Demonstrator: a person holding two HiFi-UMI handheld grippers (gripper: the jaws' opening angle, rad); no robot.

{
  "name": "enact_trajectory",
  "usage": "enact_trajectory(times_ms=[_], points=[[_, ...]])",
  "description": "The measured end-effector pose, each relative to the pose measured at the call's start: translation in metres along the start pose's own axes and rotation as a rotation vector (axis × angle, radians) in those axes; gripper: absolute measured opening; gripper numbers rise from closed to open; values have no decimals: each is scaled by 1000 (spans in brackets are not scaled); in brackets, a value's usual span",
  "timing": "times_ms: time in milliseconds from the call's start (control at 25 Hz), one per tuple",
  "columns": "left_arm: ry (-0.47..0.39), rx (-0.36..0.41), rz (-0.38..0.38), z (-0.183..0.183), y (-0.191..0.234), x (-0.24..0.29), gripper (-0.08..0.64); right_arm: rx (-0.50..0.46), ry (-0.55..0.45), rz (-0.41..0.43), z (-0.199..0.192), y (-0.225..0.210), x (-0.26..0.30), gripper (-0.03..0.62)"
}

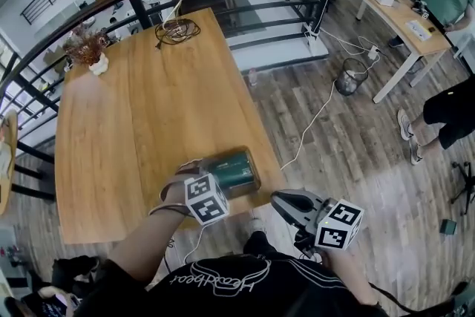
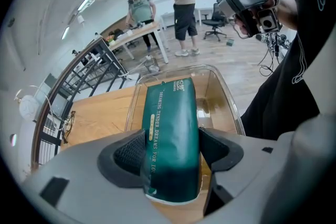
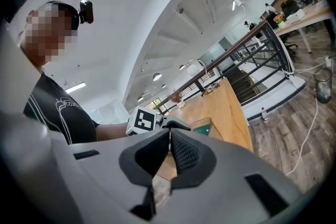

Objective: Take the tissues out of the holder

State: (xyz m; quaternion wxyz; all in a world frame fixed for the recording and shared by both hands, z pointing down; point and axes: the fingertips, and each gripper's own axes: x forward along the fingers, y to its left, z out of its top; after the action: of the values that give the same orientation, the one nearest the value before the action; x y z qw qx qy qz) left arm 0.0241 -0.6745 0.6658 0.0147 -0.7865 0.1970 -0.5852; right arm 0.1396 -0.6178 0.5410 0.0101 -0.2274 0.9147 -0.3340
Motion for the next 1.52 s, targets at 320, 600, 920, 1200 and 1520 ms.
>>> enact_trajectory(times_ms=[320,600,920,1200,1520], points=[[1,-25,41,0,-1,-1,310,10,-10,-3,-3,2,-5,18],[-8,-63,70,1,-7,-9,298,19,-24,-9,-3,8,-15,18],[-35,-87,114,1,-11,-23,296,19,-39,-16,-6,16,-22,18],[-115,-110,184,9,-8,-54,296,18,-43,-20,-11,34,-24,18],[-282,-206,238,25,-5,-115,295,-24,-66,-51,-5,62,-37,18]])
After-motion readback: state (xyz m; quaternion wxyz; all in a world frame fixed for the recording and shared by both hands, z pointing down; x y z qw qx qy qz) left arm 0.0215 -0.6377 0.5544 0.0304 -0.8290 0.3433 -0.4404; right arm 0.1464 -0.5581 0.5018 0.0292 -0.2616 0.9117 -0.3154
